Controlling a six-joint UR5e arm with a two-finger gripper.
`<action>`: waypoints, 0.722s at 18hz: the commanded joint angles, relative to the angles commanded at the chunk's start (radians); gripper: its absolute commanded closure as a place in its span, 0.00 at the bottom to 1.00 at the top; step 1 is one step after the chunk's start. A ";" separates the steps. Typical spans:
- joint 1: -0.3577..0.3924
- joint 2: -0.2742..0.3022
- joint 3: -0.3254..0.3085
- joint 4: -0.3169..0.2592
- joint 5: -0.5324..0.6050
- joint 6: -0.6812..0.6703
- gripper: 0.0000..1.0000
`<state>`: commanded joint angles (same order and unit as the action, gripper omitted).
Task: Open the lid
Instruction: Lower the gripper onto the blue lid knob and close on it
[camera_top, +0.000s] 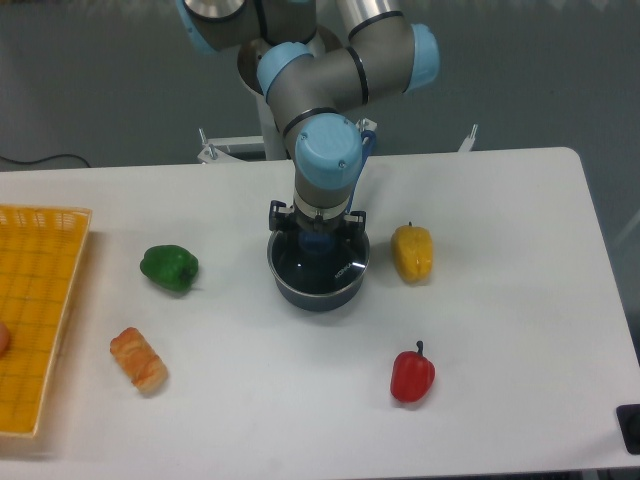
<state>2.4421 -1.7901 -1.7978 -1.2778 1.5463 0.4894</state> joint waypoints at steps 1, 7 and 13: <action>0.000 0.000 0.000 0.000 0.000 0.000 0.28; -0.002 -0.006 0.003 0.000 0.002 -0.002 0.44; -0.003 -0.008 0.009 -0.002 0.002 0.000 0.49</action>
<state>2.4390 -1.7978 -1.7886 -1.2793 1.5478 0.4893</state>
